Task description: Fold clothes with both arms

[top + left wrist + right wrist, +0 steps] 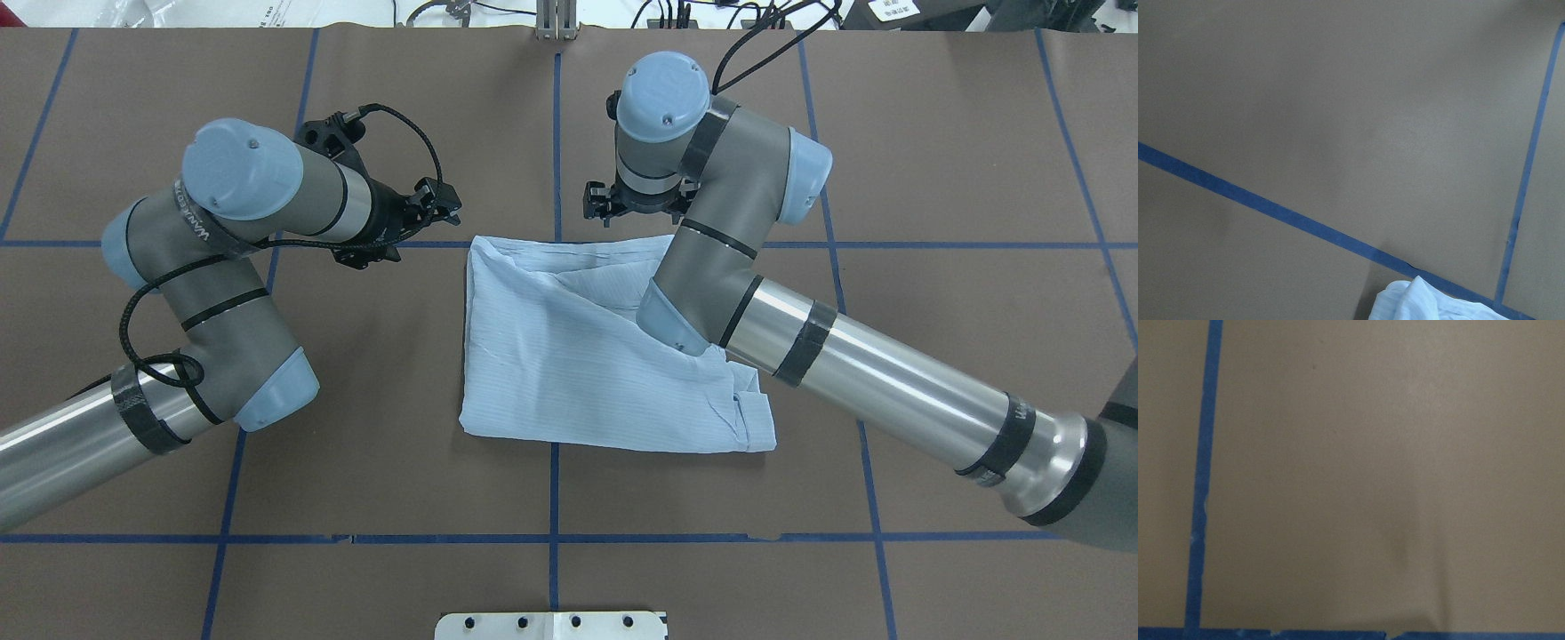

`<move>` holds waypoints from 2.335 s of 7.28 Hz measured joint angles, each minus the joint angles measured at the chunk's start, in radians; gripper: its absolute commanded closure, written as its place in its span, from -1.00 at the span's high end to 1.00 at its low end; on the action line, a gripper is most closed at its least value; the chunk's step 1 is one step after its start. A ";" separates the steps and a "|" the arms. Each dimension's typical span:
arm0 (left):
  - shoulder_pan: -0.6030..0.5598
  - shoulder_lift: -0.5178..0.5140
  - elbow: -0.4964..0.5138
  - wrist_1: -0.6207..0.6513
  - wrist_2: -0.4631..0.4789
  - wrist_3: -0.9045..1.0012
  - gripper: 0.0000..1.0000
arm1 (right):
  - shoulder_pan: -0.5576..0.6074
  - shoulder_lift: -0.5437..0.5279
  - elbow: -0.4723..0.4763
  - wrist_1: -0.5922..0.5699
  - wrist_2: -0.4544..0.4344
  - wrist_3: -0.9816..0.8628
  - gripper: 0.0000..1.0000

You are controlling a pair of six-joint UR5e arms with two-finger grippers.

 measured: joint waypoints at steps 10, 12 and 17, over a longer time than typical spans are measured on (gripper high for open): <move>-0.693 0.604 -0.245 0.156 -0.355 1.236 0.99 | 0.596 -0.618 0.354 -0.141 0.366 -0.871 1.00; -0.765 0.635 -0.226 0.132 -0.366 1.267 0.99 | 0.682 -0.715 0.358 -0.130 0.411 -0.935 1.00; -0.783 0.683 -0.115 0.073 -0.364 1.275 0.99 | 0.760 -0.831 0.360 -0.131 0.401 -0.908 1.00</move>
